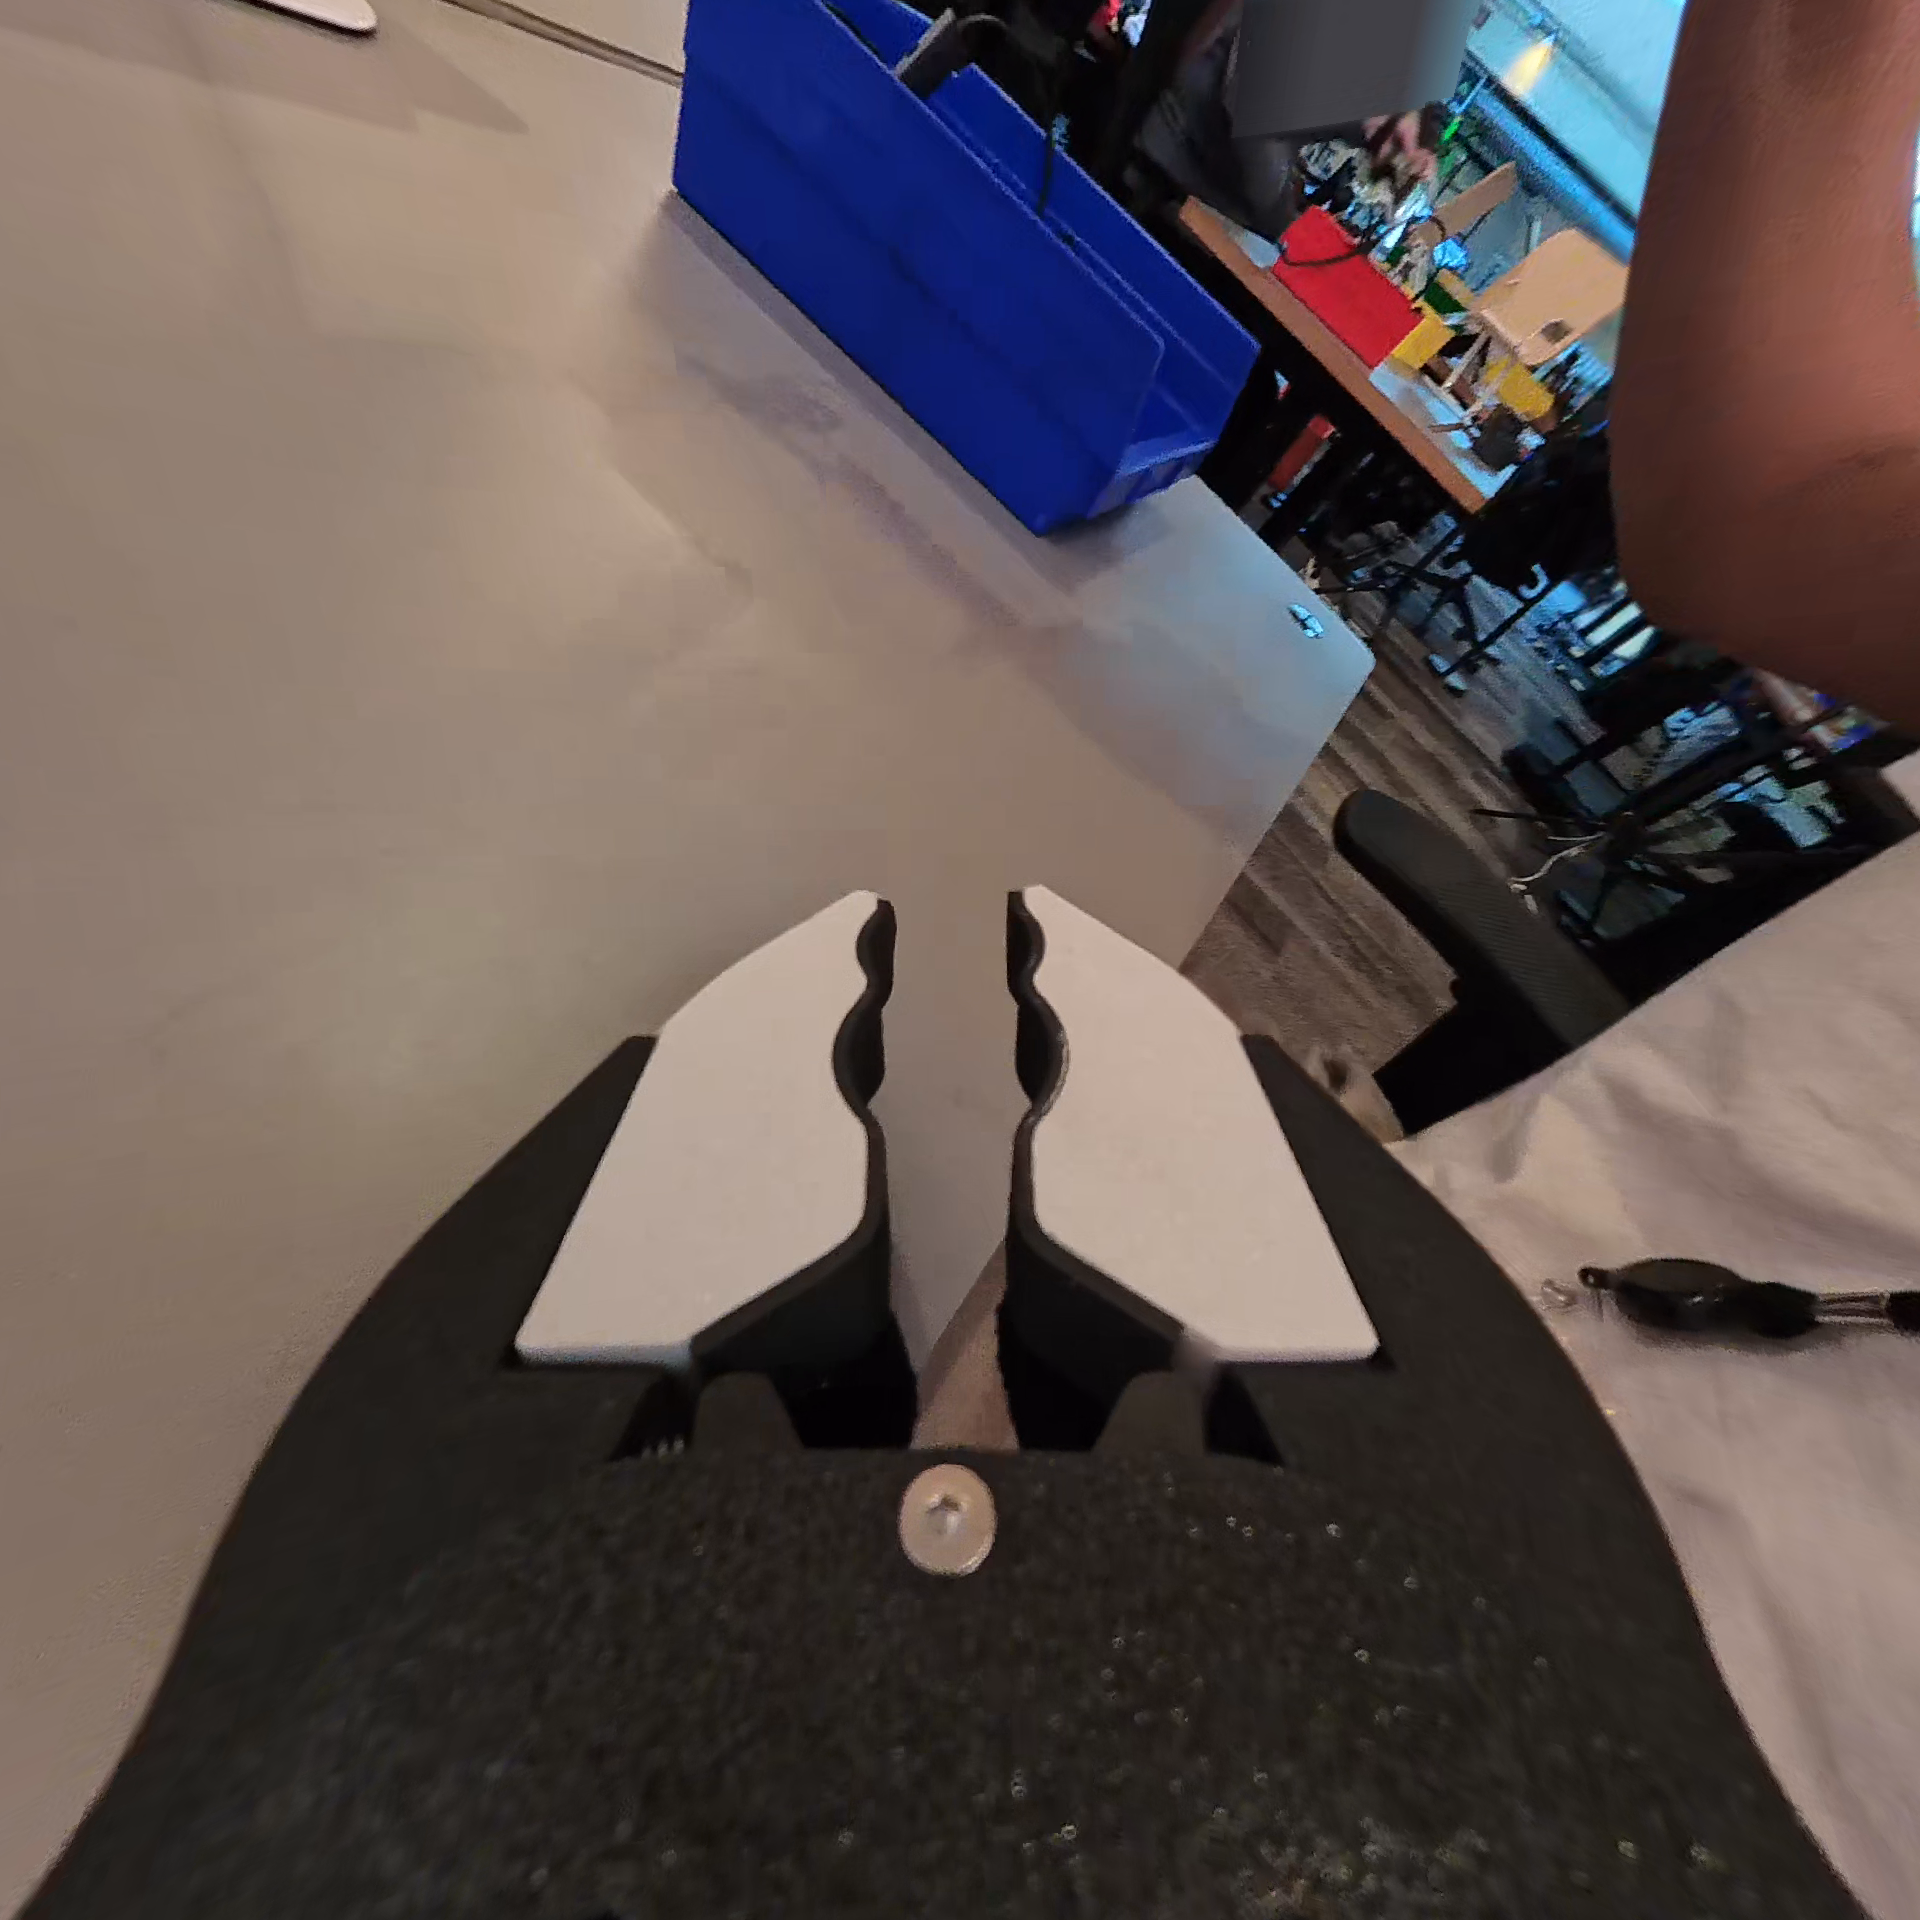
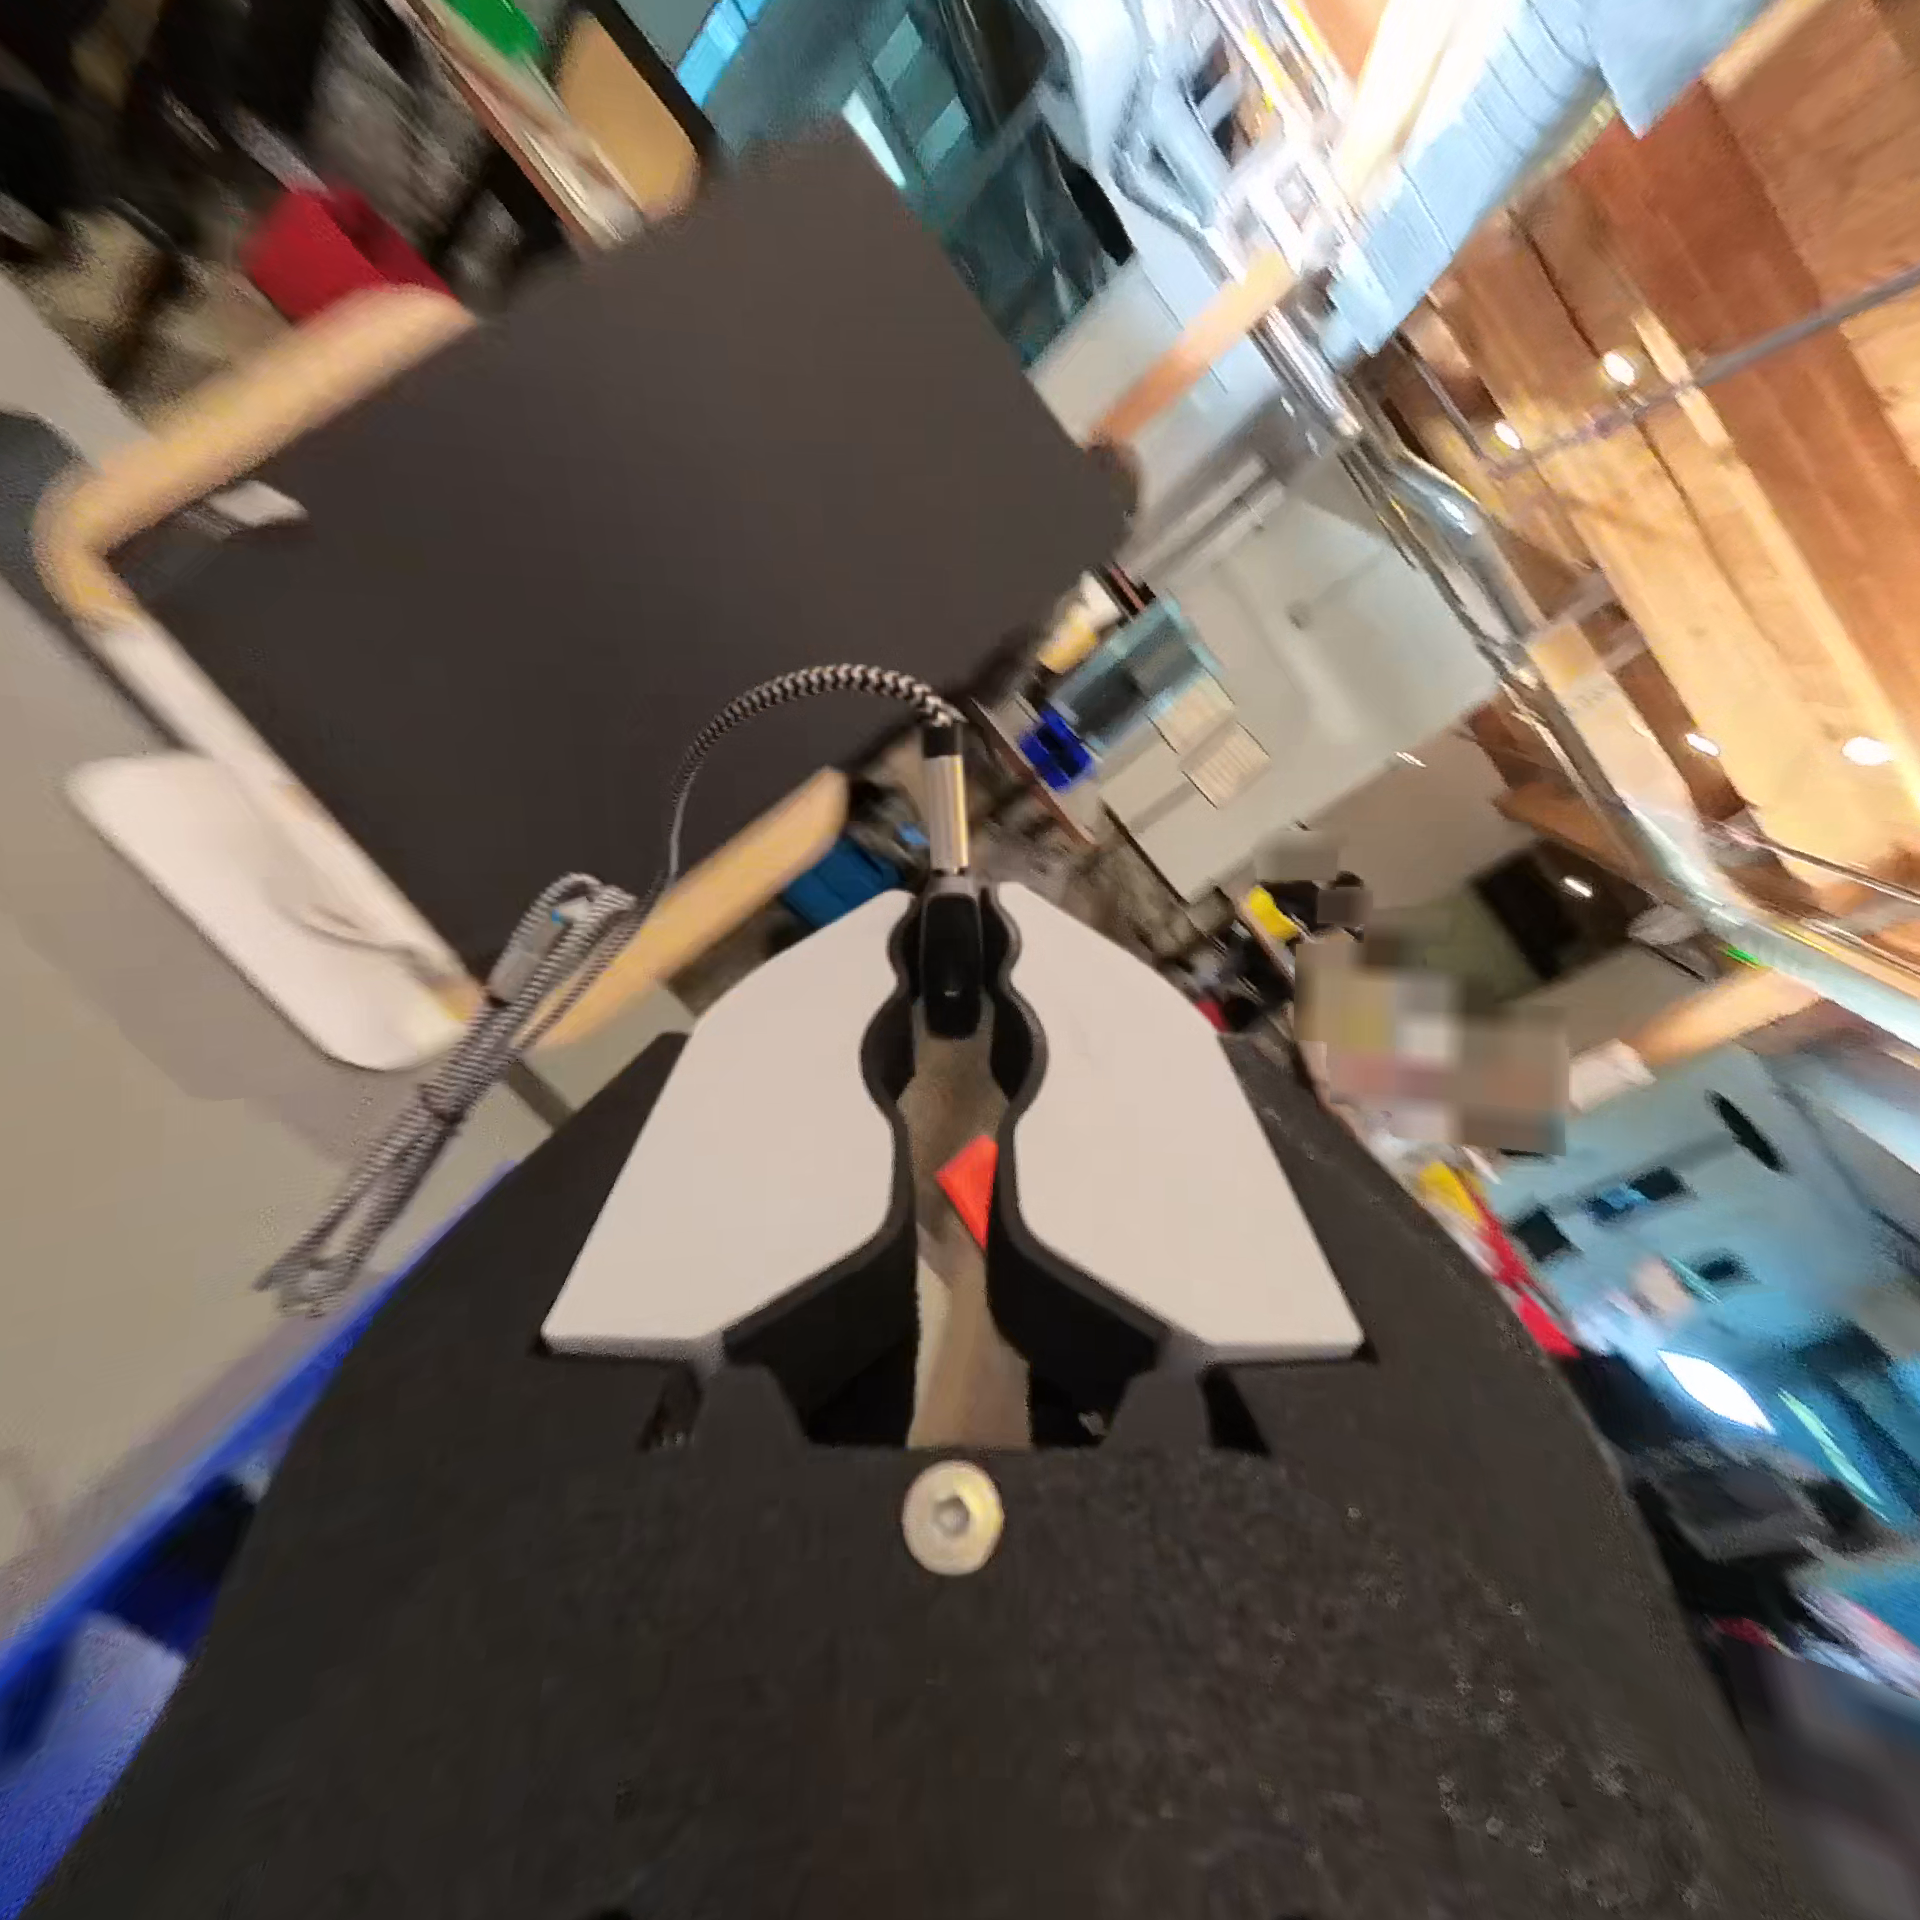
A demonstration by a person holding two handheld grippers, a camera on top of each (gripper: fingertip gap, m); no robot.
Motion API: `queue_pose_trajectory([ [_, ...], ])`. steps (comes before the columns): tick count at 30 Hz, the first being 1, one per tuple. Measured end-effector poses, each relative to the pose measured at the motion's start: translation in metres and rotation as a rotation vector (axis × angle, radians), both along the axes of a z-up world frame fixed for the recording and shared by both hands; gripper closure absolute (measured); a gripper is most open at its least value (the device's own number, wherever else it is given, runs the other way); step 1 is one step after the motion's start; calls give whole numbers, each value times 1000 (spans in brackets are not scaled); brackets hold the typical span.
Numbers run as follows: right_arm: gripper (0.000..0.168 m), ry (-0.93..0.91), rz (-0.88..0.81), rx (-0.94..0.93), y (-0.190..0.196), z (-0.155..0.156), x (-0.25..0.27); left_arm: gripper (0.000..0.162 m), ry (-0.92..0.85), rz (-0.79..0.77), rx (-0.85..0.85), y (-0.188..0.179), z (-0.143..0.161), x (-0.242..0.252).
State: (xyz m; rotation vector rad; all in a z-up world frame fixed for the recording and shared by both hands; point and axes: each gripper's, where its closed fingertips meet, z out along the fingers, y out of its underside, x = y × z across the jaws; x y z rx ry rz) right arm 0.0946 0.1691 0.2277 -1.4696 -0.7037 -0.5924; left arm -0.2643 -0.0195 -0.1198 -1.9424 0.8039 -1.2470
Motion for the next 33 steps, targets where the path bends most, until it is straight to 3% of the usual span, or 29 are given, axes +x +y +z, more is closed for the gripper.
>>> queue_pose_trajectory([
  [2, 159, -51, -118, -20, 12, 13, 38, 142, -19, -11, -8, 0, 3, 1],
  [5, 159, -47, -205, -122, 33, -4, 76, 143, -24, -28, -17, -2, 3, 3],
  [9, 159, -72, -236, -312, 51, -80, 101, 143, -27, -39, -32, -6, 4, 4],
  [12, 158, 32, -177, -469, 56, -138, 99, 144, -29, -41, -43, -8, 2, 5],
  [16, 158, 272, -80, -719, 55, -183, 84, 144, -18, -52, -63, -10, -2, 6],
  [18, 159, 333, -68, -754, 57, -192, 87, 144, -28, -52, -69, -10, -2, 6],
  [23, 159, 508, -97, -955, 57, -235, 113, 144, -45, -46, -88, -8, -1, 4],
  [27, 158, 584, -143, -1201, 41, -294, 129, 144, -76, -51, -105, -8, 2, 5],
  [30, 158, 674, -76, -1169, 45, -298, 119, 144, -100, -54, -96, -8, 6, 6],
  [33, 159, 539, -94, -1137, 42, -301, 117, 143, -100, -49, -86, -7, 7, 5],
])
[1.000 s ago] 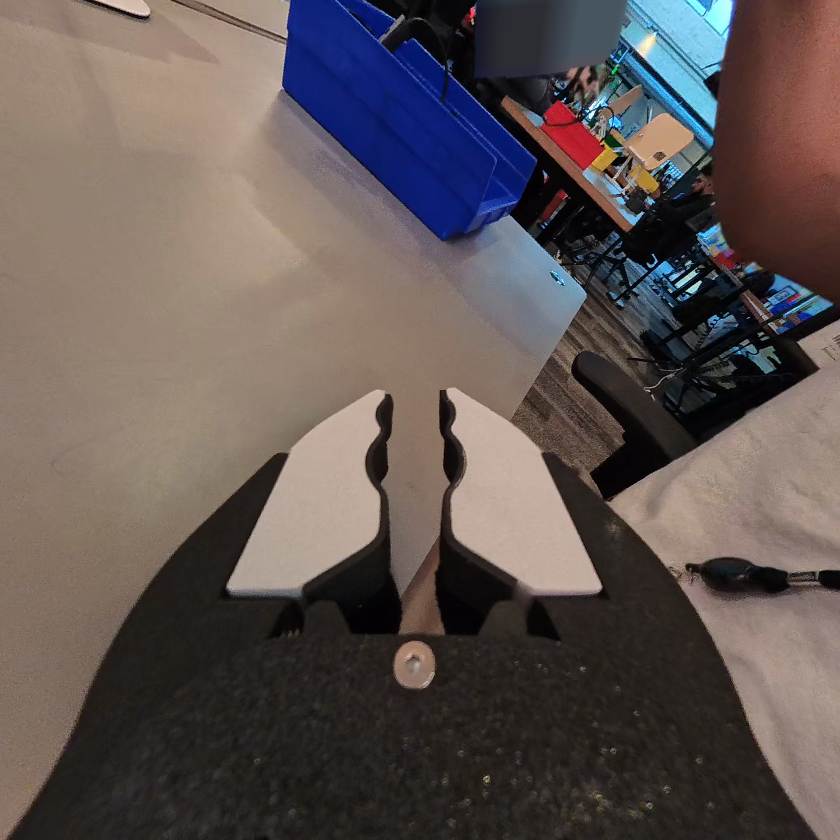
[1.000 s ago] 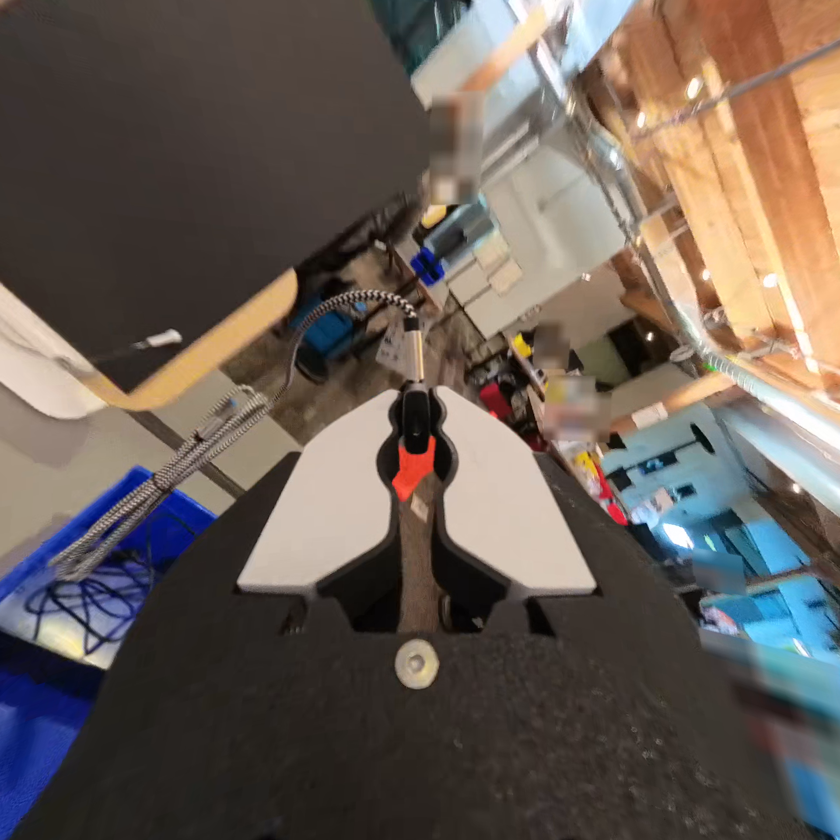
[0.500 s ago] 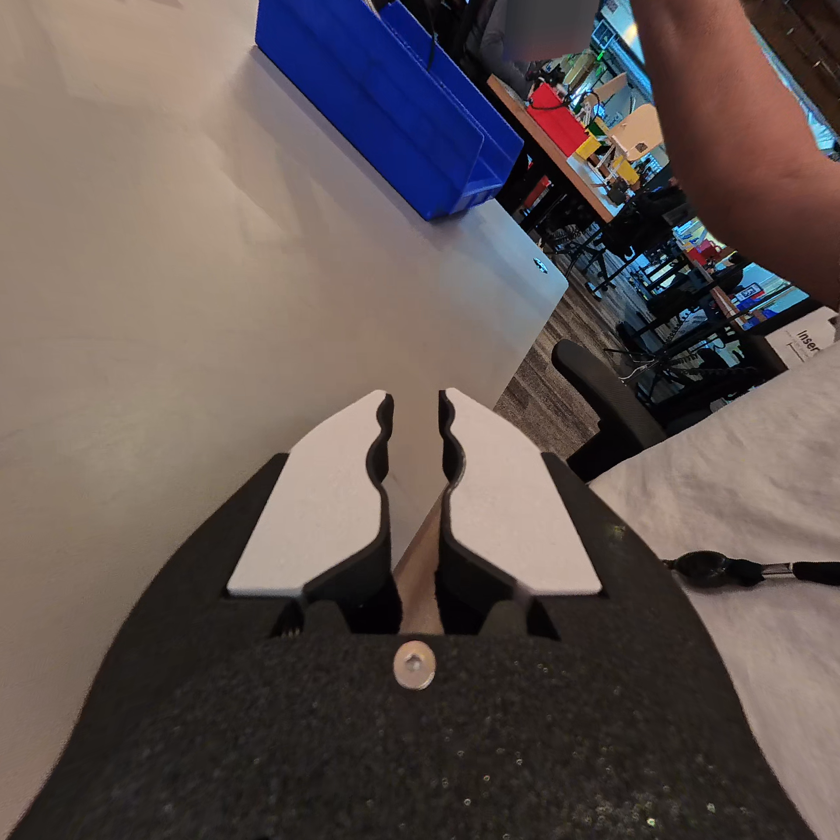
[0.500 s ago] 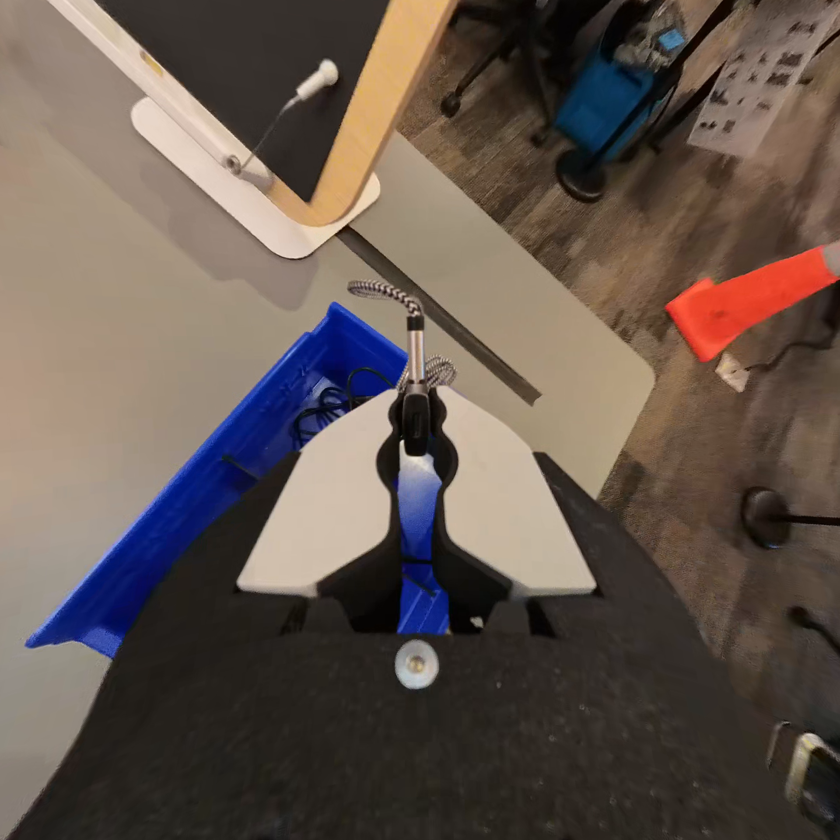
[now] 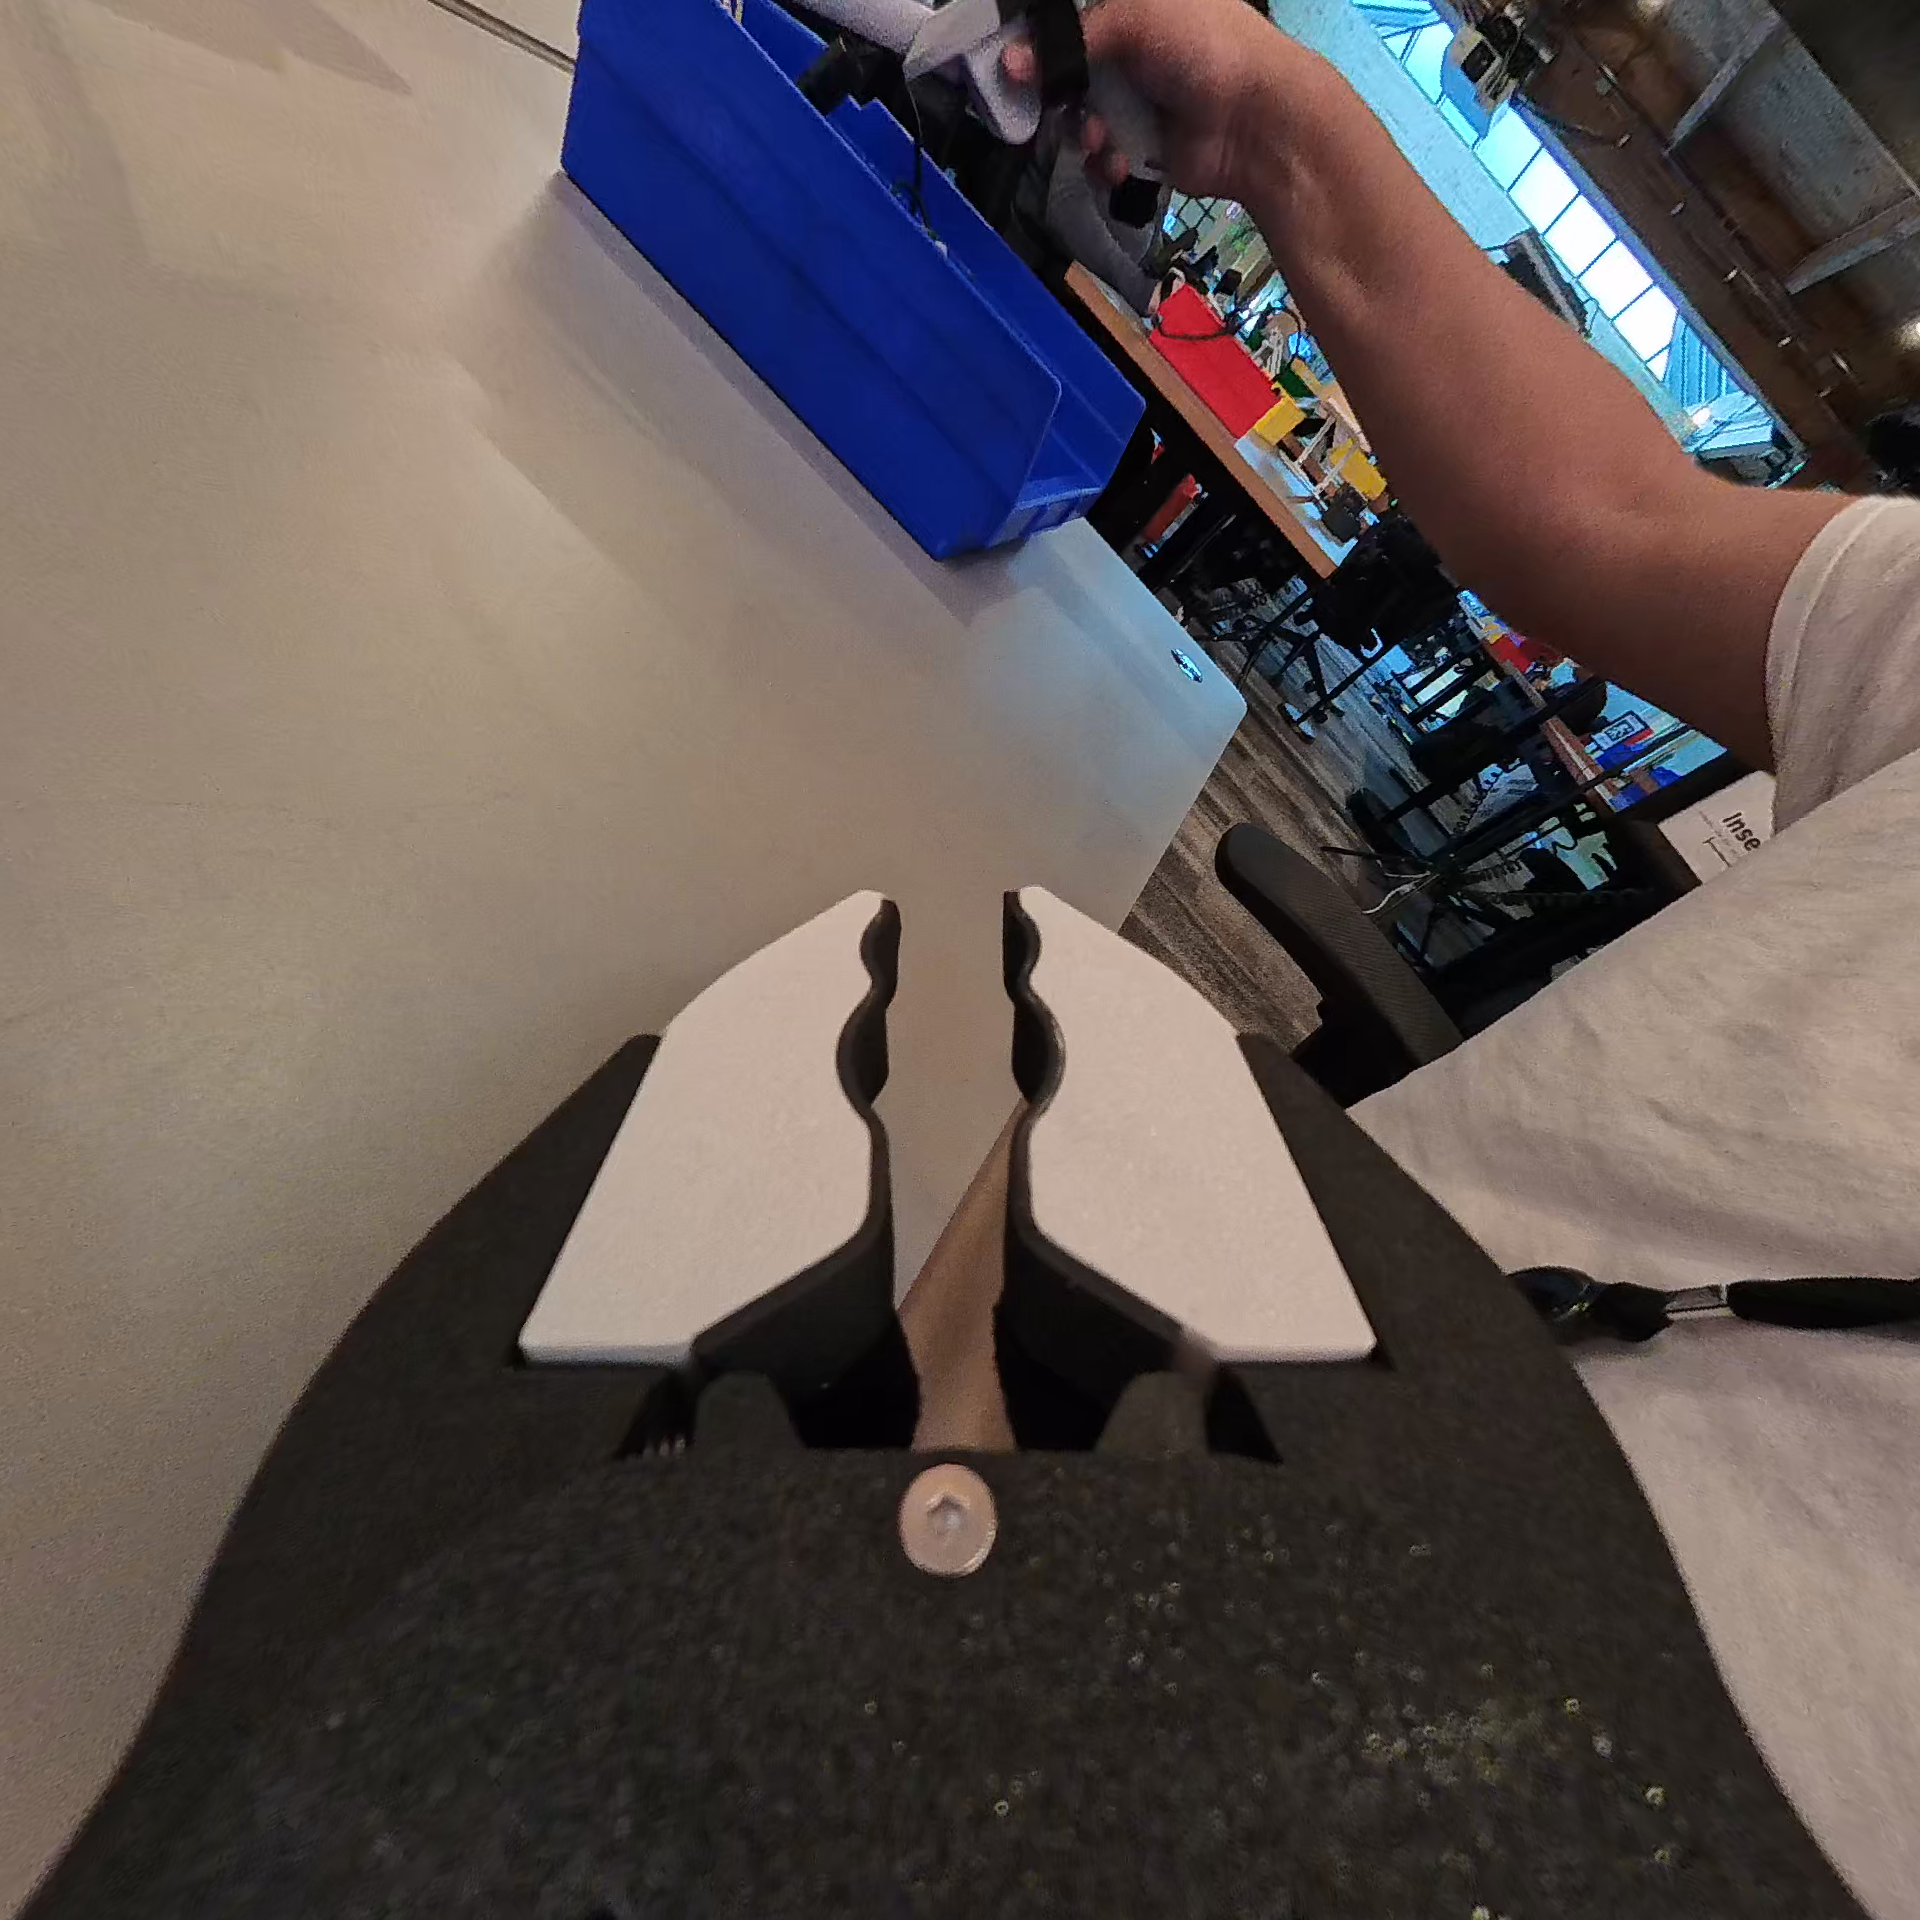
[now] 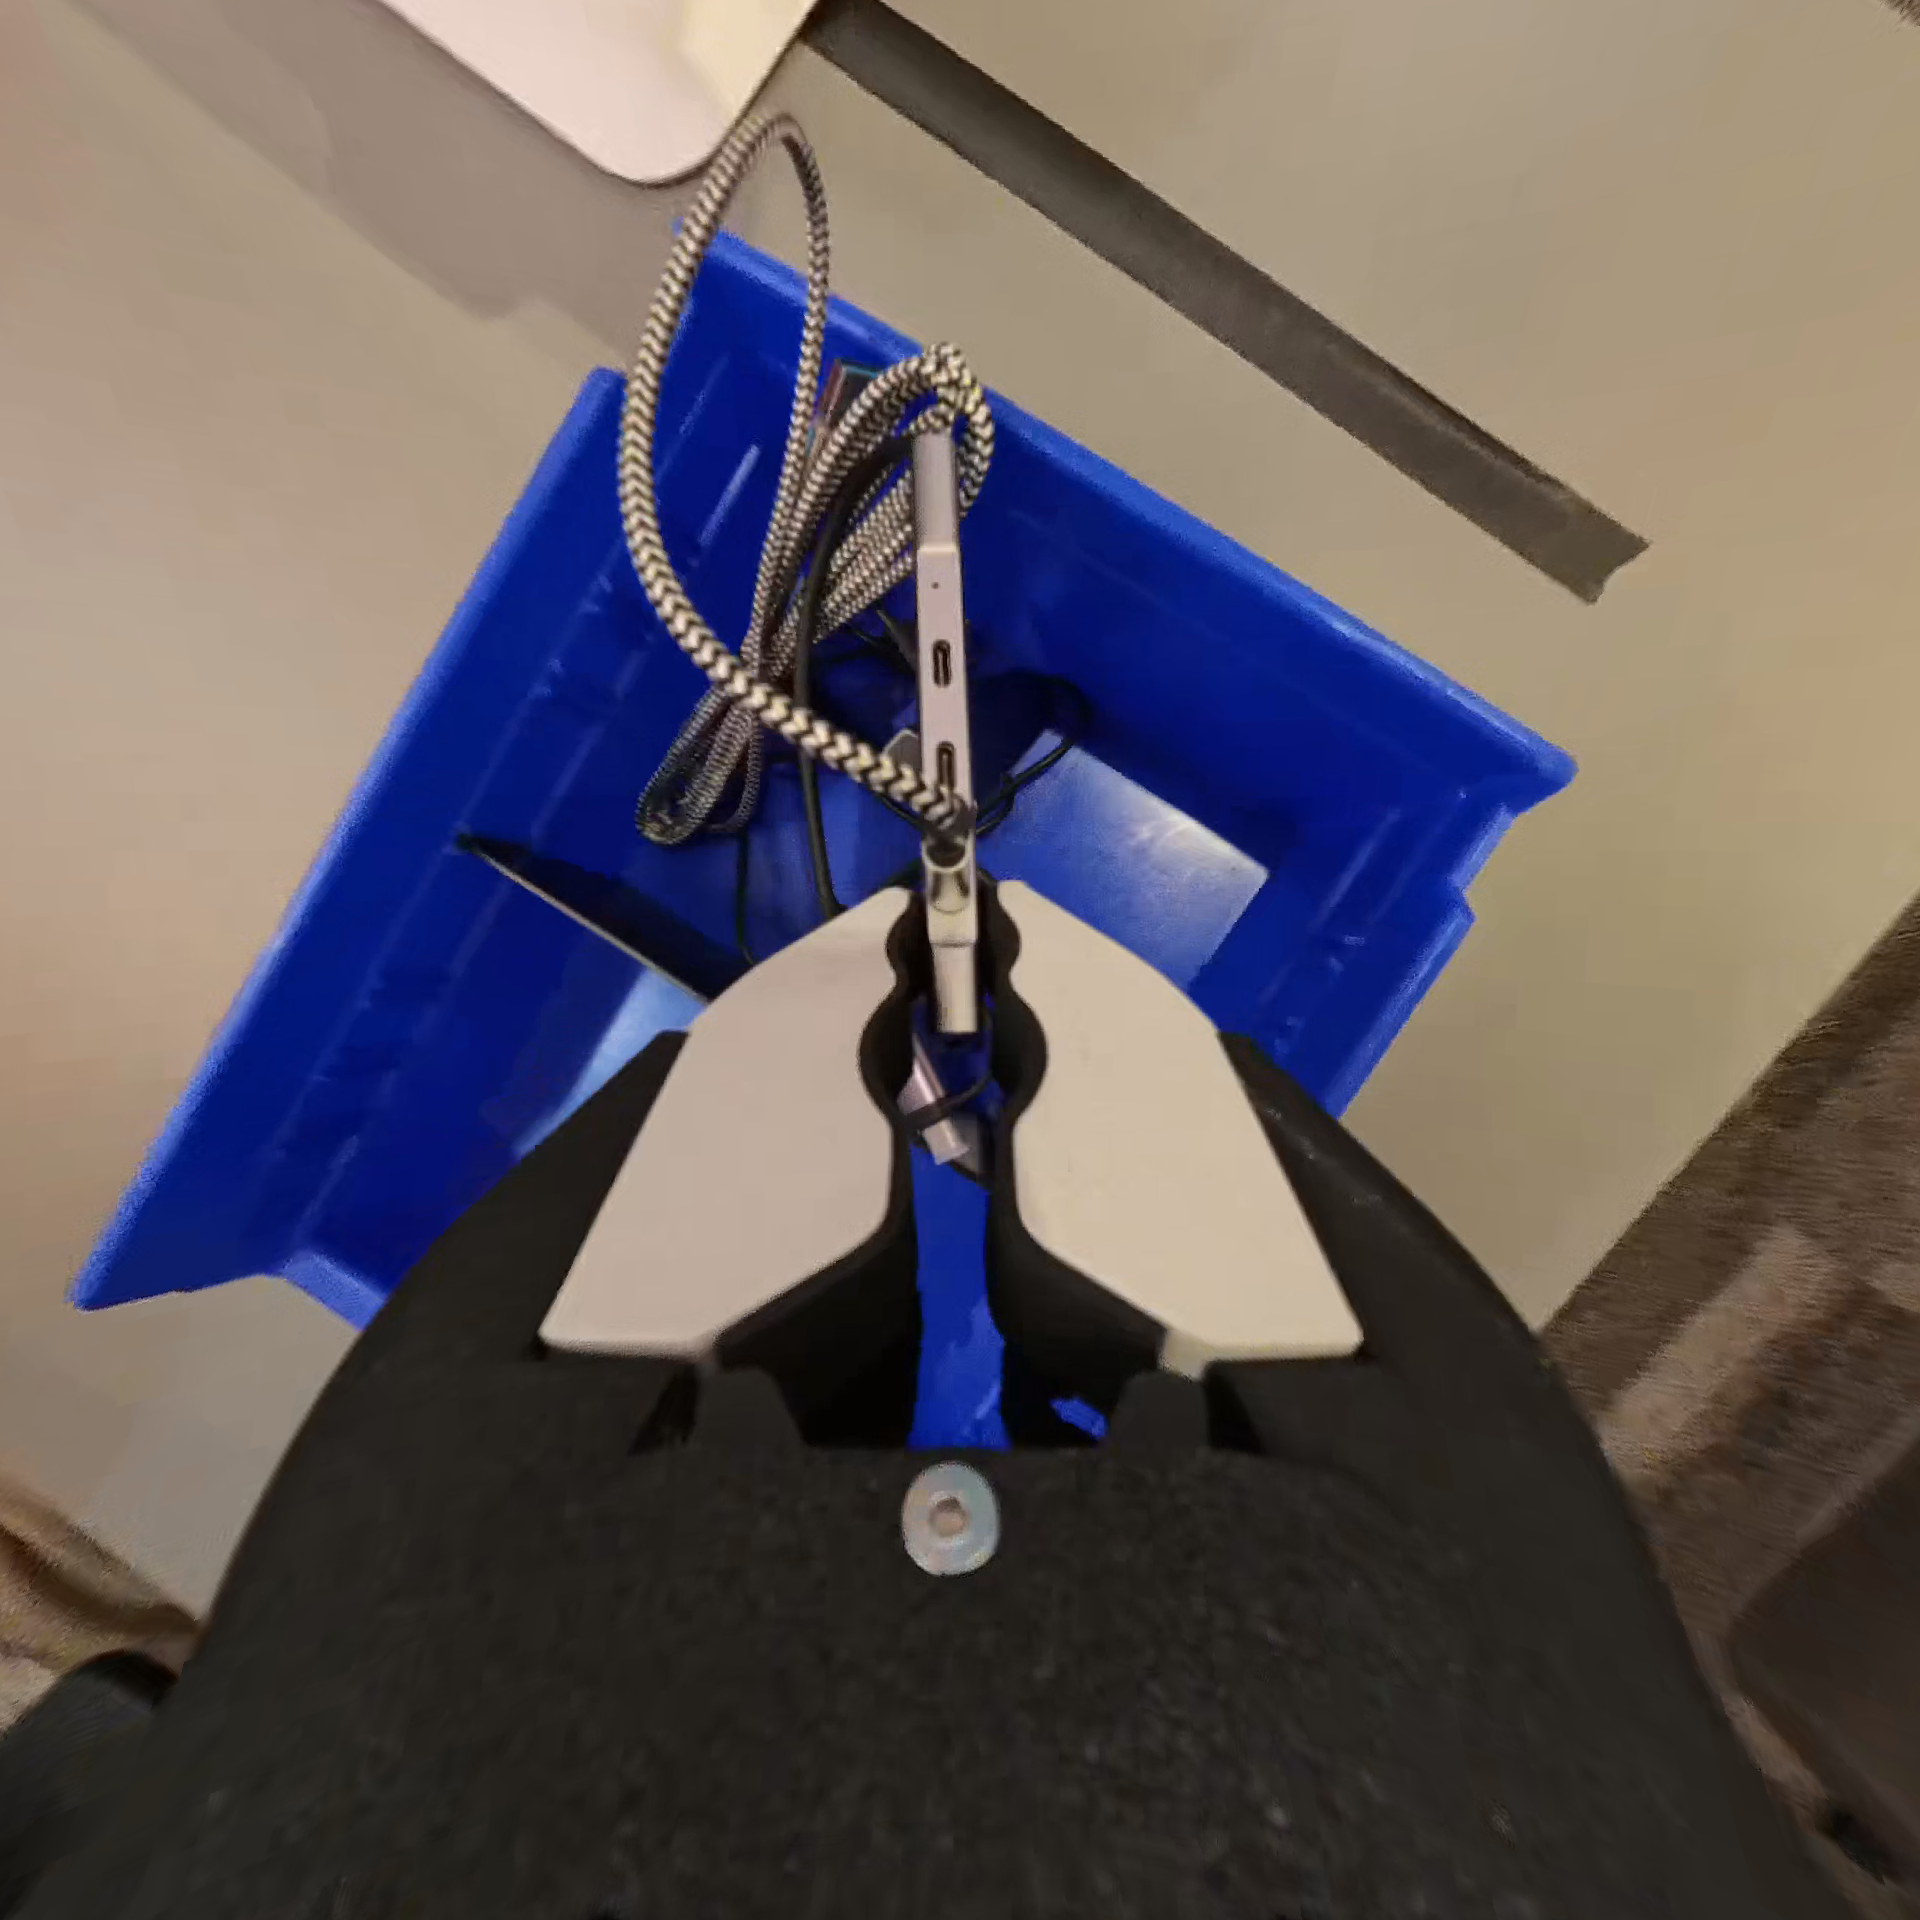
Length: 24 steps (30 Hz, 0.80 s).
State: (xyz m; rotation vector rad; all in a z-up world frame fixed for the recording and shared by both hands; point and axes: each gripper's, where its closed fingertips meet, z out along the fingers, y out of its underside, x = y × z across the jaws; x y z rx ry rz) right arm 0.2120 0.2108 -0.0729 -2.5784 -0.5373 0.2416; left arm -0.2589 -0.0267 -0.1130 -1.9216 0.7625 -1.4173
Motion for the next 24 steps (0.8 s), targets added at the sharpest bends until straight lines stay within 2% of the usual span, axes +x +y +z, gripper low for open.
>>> queue_pose_trajectory([
  [5, 155, -292, 41, 40, 3, 6, 28, 143, -15, 15, -2, 2, 2, -2],
  [9, 158, -360, 178, 3, 12, 19, 34, 144, -22, 20, -3, 3, 3, -3],
  [12, 159, -428, 361, -83, 12, 24, 34, 143, -15, 27, 1, 5, 3, -4],
  [15, 159, -489, 504, -186, 9, 5, 35, 143, -17, 26, -5, 5, 2, -4],
  [18, 157, -452, 402, -350, 8, -37, 44, 143, -17, 32, 5, 6, 3, -4],
  [20, 149, -394, 314, -377, 9, -60, 43, 142, -19, 58, 31, 9, 6, -7],
  [21, 148, -362, 304, -372, 8, -66, 39, 140, -13, 84, 56, 12, 8, -11],
  [22, 139, -342, 303, -336, 9, -65, 35, 138, -2, 118, 91, 17, 10, -17],
  [24, 128, -346, 284, -208, 15, -48, 33, 135, 48, 213, 186, 32, 15, -34],
])
